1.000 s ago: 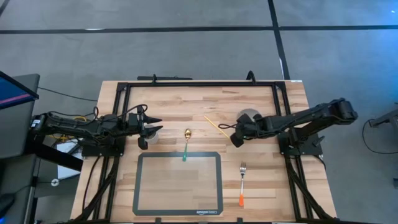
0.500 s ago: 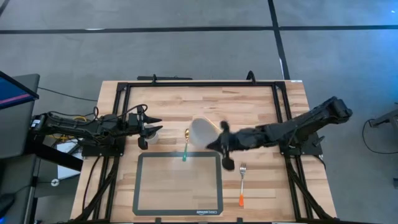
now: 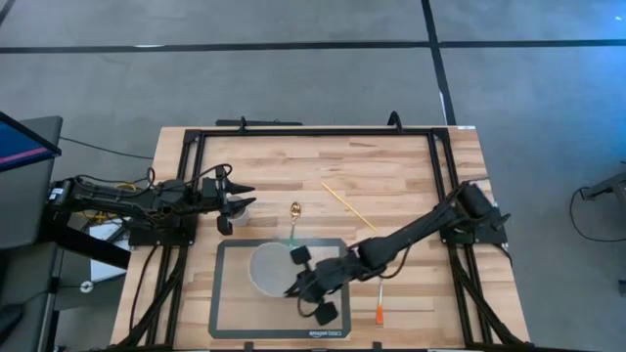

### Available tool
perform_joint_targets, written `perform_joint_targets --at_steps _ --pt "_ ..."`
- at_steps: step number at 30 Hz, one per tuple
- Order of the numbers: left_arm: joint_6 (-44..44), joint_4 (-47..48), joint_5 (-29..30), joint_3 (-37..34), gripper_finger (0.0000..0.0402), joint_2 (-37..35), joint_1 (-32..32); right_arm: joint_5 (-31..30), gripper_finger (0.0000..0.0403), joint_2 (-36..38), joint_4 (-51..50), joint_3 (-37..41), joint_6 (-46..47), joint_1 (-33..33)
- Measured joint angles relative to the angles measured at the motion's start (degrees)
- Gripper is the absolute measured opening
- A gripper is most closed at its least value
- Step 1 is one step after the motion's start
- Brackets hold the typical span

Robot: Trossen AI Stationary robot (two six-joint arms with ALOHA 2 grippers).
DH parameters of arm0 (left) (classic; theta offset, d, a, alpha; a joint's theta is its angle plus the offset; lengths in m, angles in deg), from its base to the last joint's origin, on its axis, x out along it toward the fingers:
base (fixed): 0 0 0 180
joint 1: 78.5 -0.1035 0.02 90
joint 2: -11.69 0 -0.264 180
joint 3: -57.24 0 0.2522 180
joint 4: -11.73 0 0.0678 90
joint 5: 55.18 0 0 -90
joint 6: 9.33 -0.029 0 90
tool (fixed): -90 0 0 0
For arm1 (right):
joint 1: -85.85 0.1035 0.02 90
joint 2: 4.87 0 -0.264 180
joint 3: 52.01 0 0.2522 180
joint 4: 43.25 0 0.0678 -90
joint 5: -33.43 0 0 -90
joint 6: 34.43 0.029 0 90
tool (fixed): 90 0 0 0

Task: Pick & Place Utensil
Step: Put the white bowl on the transparent mat

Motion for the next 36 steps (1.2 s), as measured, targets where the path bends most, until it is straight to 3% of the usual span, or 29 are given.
perform_joint_targets --at_steps 9,20,25,36 --pt "0.22 0.20 0.00 0.00 0.0131 0.02 0.00 -1.79 0.0005 -10.31 -13.46 -13.32 3.11 1.78" --pt "2.97 0.52 -0.20 0.00 0.0131 1.13 0.04 -3.76 0.0014 -14.71 -24.92 -17.28 5.41 3.95" --pt "4.26 0.75 -0.22 0.00 0.0131 2.37 0.04 -4.66 0.0024 -14.70 -22.36 -17.28 4.79 3.49" --pt "4.15 0.79 -0.22 0.00 0.0131 4.92 0.04 -3.29 0.0098 -14.65 -18.40 -17.28 4.32 3.13"
